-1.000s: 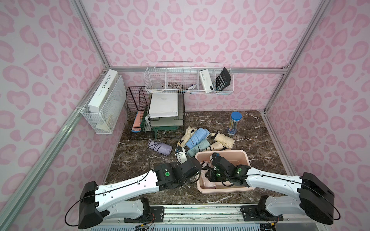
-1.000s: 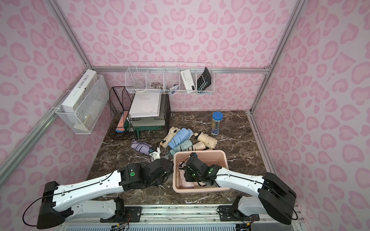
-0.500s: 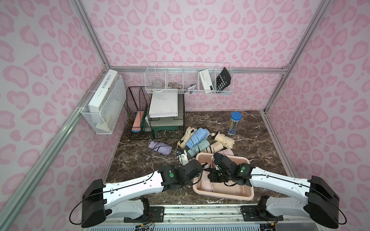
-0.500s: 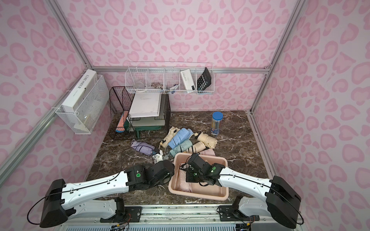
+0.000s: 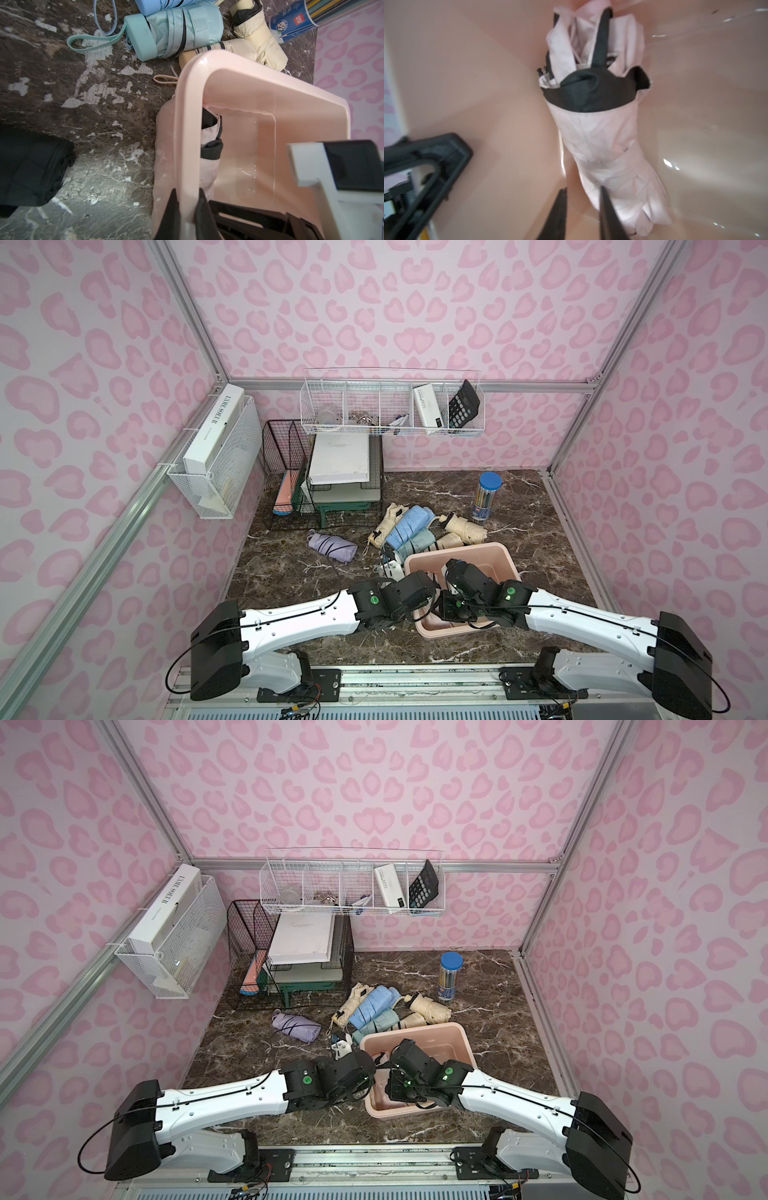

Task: Put the umbrella into the storage box
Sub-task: Adjust the umbrella in the storage box.

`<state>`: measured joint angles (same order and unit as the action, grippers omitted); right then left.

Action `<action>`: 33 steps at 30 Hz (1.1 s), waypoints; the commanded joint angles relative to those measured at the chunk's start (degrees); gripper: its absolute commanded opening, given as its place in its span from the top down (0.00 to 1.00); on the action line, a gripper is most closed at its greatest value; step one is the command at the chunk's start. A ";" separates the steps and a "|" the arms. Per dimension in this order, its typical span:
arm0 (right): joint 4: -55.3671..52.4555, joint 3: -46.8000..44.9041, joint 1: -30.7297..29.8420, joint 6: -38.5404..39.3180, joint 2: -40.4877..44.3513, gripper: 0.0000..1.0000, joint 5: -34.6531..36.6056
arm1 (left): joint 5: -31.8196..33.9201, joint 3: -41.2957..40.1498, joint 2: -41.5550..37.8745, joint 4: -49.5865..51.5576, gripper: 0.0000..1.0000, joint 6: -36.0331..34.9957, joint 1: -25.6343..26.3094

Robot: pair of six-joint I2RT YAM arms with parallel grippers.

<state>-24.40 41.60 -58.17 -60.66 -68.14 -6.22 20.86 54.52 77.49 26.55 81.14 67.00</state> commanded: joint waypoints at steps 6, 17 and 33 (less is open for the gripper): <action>-0.23 3.58 3.48 14.09 -2.31 0.29 9.86 | -1.18 0.45 0.90 3.40 0.96 1.23 0.00; 14.33 0.46 3.67 15.23 -4.15 0.32 9.00 | -0.74 1.09 0.90 4.46 0.97 1.04 0.15; 16.86 -2.49 3.27 9.52 -9.55 0.53 11.19 | -0.04 1.37 1.11 4.41 0.98 1.52 0.18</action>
<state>-6.17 39.46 -54.59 -49.76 -77.47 4.38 21.17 55.90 78.54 28.10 81.21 67.24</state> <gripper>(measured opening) 0.473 0.138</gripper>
